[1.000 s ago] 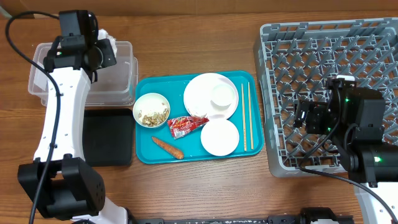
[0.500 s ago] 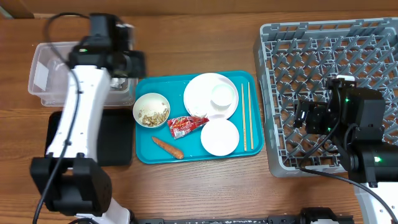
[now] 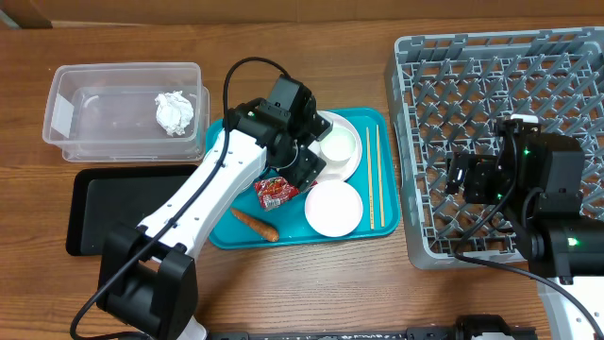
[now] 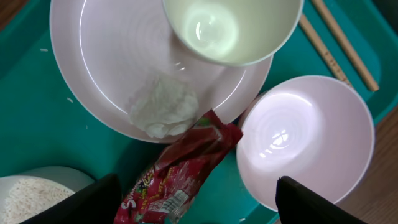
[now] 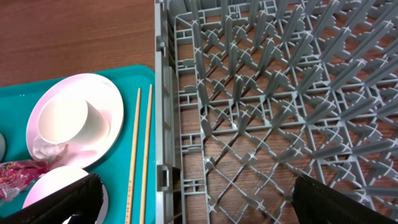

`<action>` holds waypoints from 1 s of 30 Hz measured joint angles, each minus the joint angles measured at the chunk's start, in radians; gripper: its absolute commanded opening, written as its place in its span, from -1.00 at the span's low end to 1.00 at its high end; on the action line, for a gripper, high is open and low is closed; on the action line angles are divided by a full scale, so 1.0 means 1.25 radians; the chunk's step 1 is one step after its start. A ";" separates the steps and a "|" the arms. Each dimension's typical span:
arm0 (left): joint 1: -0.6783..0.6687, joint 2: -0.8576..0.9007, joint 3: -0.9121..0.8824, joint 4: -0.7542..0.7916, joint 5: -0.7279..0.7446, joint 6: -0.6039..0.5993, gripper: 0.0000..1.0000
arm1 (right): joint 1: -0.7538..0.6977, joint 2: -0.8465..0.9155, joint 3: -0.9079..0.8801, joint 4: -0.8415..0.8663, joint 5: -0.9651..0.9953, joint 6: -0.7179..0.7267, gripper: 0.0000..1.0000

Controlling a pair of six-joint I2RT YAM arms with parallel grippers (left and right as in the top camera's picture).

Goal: Sort waste into correct bins and load items into the dishwasher
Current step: 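Grasp the red snack wrapper with the left gripper and drop it into the clear bin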

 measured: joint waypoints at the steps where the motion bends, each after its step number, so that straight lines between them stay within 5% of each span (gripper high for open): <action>1: 0.000 0.000 -0.011 0.006 -0.002 0.000 0.61 | 0.000 0.000 0.000 0.000 0.000 0.000 1.00; 30: -0.019 0.016 -0.129 0.162 -0.011 -0.030 0.34 | 0.000 0.000 0.000 -0.001 0.000 0.000 1.00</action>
